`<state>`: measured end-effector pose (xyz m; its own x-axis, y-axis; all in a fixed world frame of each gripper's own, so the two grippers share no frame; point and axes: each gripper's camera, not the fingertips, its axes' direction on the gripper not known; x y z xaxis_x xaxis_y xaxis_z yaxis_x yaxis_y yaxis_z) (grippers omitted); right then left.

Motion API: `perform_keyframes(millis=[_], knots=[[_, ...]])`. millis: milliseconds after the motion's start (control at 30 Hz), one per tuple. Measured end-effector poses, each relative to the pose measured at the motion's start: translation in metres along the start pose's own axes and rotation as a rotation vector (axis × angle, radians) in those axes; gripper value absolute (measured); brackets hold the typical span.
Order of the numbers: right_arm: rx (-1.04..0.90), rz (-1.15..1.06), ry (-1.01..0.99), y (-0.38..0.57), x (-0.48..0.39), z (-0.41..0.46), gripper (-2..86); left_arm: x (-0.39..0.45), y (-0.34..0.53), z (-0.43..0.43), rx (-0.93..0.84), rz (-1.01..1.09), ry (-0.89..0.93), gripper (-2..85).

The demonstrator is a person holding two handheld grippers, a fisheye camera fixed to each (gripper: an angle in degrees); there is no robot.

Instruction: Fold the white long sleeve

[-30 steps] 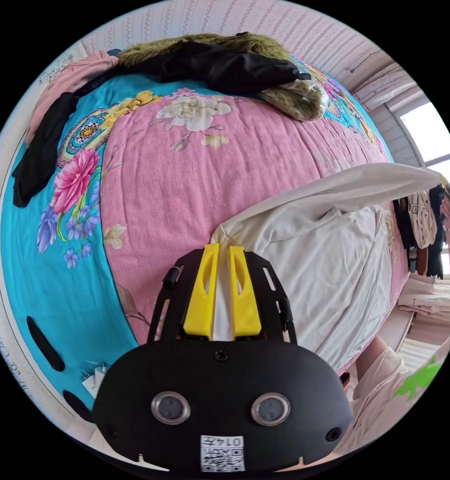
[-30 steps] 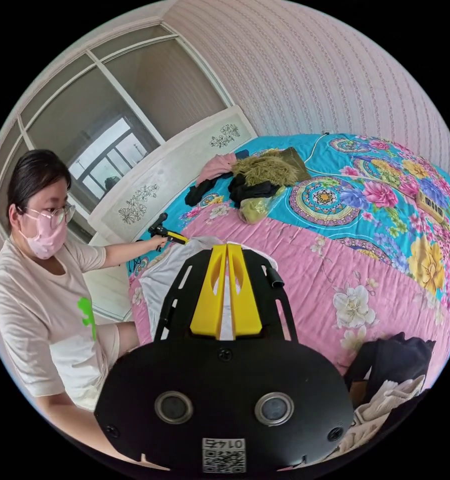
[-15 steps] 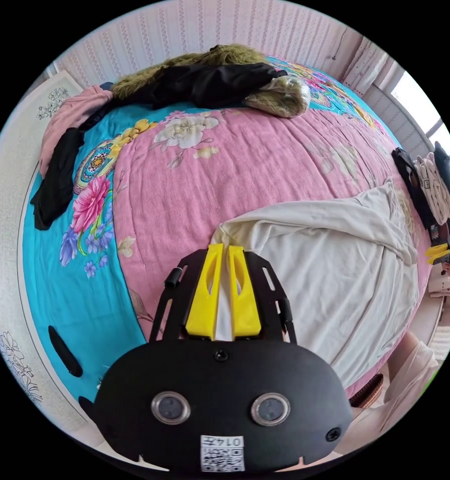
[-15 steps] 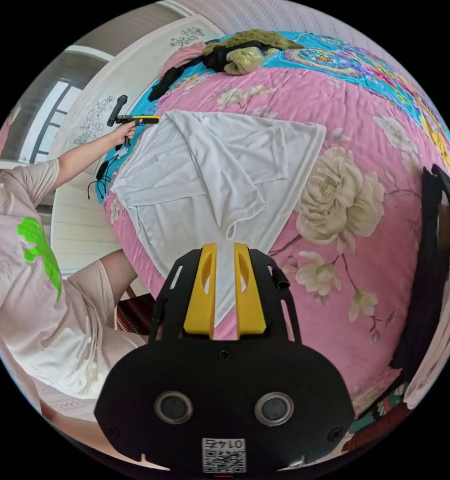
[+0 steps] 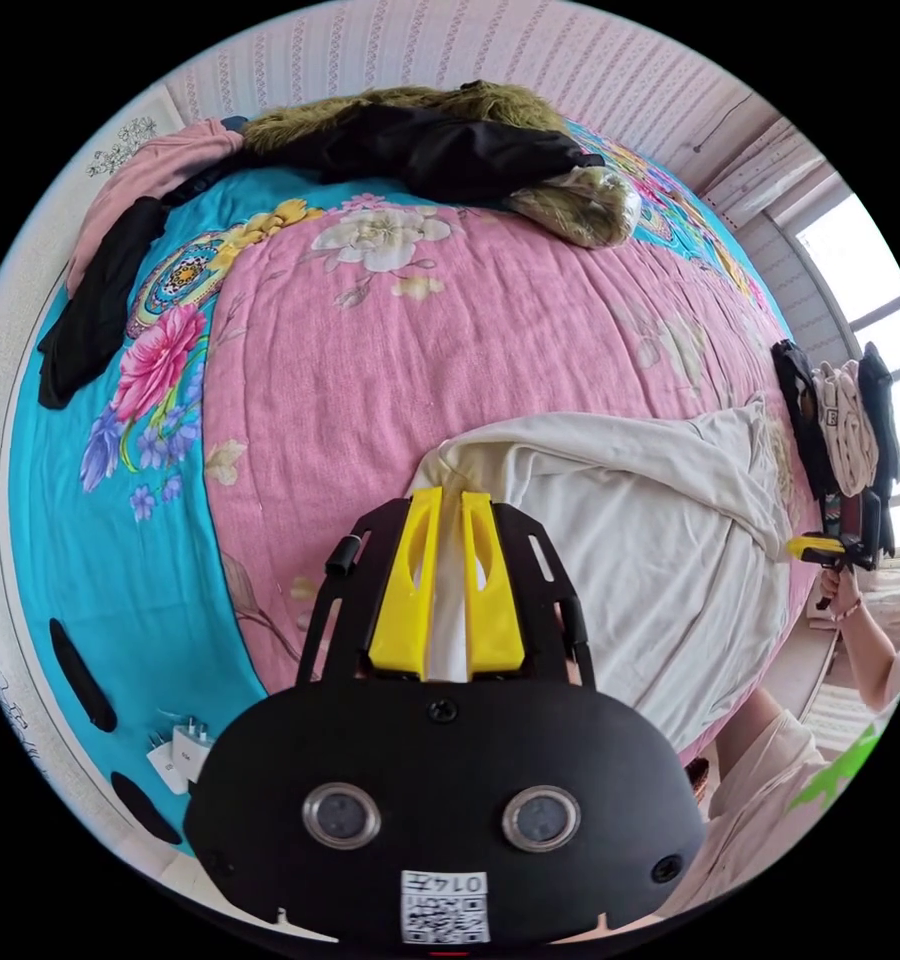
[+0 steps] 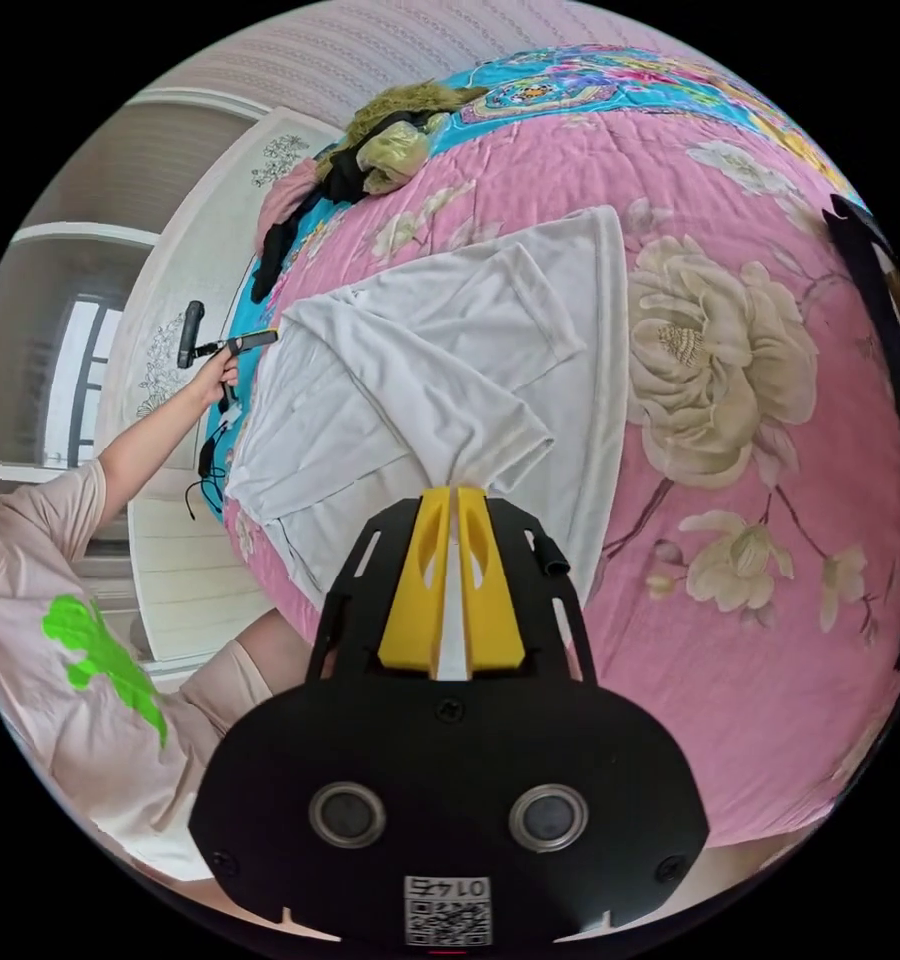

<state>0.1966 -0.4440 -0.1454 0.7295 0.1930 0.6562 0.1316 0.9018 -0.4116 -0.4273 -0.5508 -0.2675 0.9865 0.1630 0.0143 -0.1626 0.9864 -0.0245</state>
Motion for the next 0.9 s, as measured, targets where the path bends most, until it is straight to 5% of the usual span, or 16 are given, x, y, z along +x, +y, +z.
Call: perform_keyframes(millis=[233, 433, 900], knots=[[0.045, 0.142, -0.038, 0.035, 0.038, -0.004, 9.0, -0.005, 0.002, -0.003, 0.007, -0.030, 0.019, 4.3], [0.067, 0.127, -0.104, 0.037, 0.048, 0.022, 4.7, -0.009, 0.005, -0.004, 0.014, -0.056, 0.048, 4.3], [0.321, -0.307, -0.083, 0.097, 0.022, -0.083, 0.2, -0.015, 0.020, -0.005, 0.038, -0.124, 0.117, 1.5]])
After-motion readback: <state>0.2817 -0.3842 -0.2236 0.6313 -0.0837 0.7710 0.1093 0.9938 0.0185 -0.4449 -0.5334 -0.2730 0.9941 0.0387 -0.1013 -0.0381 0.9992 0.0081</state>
